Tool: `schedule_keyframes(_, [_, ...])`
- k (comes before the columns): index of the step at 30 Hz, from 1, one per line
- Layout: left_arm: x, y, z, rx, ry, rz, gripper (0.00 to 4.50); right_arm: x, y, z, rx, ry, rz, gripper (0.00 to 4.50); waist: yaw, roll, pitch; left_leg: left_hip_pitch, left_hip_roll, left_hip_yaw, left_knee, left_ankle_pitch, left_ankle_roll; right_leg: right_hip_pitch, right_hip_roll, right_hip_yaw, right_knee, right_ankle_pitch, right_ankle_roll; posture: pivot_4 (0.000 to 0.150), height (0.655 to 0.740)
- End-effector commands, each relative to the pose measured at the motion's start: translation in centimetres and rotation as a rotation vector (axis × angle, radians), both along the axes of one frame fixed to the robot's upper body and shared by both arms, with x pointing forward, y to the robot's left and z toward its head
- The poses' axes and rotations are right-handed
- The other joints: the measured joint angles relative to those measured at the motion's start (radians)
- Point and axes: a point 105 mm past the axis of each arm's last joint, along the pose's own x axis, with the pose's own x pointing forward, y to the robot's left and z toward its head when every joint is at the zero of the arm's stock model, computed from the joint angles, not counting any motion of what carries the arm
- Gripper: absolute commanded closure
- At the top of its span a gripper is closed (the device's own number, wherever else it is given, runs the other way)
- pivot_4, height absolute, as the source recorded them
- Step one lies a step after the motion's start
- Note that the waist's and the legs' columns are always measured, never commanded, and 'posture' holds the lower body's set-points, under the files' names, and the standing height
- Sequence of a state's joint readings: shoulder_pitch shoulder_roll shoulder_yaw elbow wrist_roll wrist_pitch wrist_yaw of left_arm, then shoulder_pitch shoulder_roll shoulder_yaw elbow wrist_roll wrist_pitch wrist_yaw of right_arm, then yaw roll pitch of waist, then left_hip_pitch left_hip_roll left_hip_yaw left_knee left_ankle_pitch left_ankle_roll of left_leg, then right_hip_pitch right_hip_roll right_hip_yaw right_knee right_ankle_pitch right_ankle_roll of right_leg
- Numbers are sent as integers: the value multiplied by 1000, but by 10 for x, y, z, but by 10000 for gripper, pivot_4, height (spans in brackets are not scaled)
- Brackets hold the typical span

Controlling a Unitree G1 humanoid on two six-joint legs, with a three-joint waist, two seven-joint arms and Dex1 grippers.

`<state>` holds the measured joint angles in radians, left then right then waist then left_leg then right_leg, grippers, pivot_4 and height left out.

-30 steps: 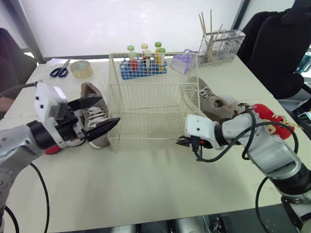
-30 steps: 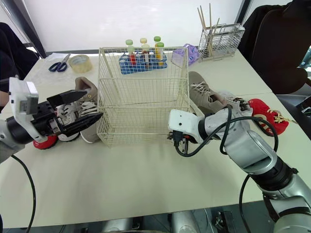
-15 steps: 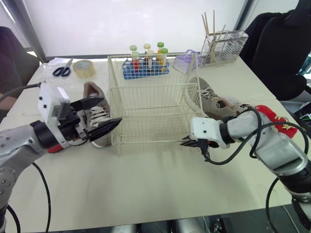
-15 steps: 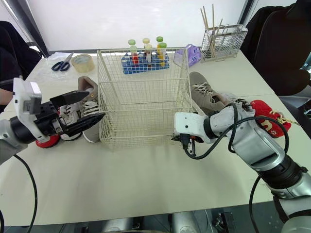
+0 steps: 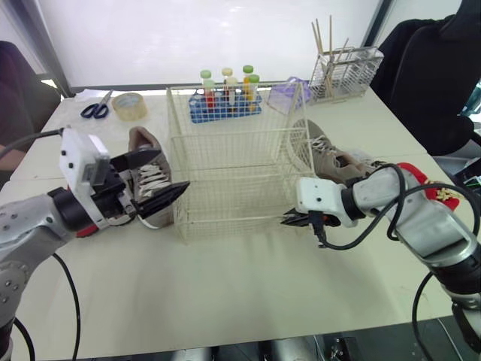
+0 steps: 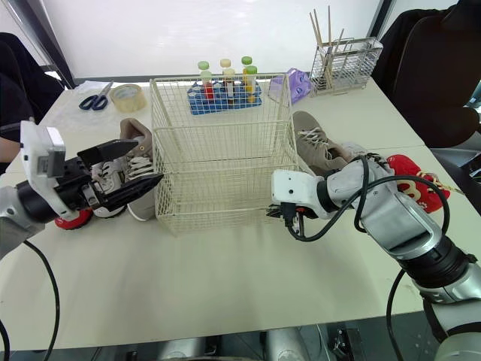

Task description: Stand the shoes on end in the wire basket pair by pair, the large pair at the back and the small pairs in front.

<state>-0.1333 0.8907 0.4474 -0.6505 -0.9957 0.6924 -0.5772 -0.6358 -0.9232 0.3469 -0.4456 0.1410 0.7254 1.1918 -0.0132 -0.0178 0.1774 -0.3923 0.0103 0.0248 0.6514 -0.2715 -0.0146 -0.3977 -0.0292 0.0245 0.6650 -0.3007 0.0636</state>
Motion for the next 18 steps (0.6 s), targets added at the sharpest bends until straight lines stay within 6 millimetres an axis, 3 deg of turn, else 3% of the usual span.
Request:
schedule_keyframes(1, [-5,-5,6,-18,-23,-23,0,-3,1,10,23,-23,13,34525,0,0,0,0,0,0,0,0,0,0,0,0,0,0,0,1500,7400])
schedule_keyframes(8, [-17,-4,-5,3,66,-78,0,5,-5,28,55,-91,-41,329,-4,0,0,0,0,0,-1,0,0,-1,0,0,0,0,0,1500,7400])
schedule_keyframes(12, [-17,-2,-5,-1,78,-93,0,7,-7,59,156,-126,-69,329,-2,0,0,0,0,0,-1,0,0,-1,0,0,0,0,0,1500,7400])
schedule_keyframes(15, [-13,-3,-5,-3,76,-102,0,4,-6,93,311,-126,-94,329,-1,0,0,0,0,0,-1,0,0,-1,0,0,0,0,0,1500,7400])
schedule_keyframes(18, [-10,-4,-5,-5,74,-117,0,11,-21,135,485,-164,-201,329,-2,0,0,0,0,0,-1,0,0,-1,0,0,0,0,0,1500,7400])
